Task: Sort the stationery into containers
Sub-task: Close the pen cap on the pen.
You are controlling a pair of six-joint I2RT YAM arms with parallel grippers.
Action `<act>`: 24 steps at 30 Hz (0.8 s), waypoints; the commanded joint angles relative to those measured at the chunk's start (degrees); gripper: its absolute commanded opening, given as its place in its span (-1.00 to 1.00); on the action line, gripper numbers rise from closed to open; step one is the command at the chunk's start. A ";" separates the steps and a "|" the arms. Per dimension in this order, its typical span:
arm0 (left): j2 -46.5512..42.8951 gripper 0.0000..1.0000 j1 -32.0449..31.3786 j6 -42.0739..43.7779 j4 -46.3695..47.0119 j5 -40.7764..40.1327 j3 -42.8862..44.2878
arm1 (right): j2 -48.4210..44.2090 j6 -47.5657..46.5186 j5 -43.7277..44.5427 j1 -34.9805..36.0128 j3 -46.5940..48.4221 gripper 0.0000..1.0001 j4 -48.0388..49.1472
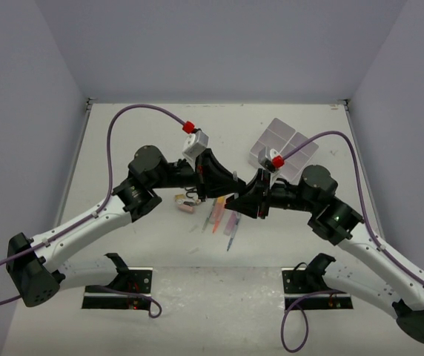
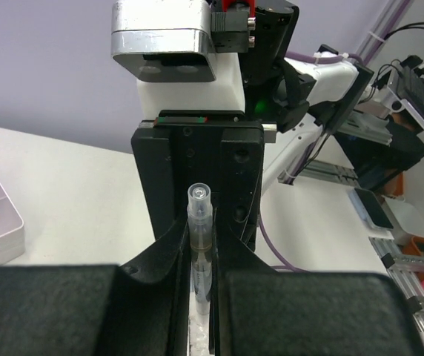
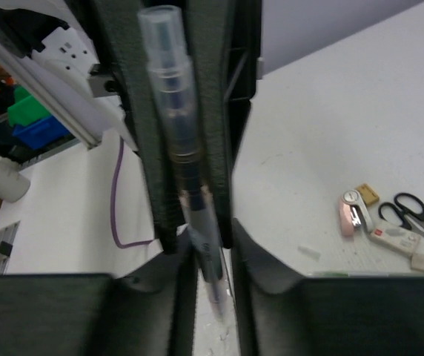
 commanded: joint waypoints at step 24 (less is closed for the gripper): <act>-0.26 0.20 -0.57 5.46 -10.96 -16.30 11.29 | -0.36 -1.95 -4.07 -0.11 0.05 -1.00 3.70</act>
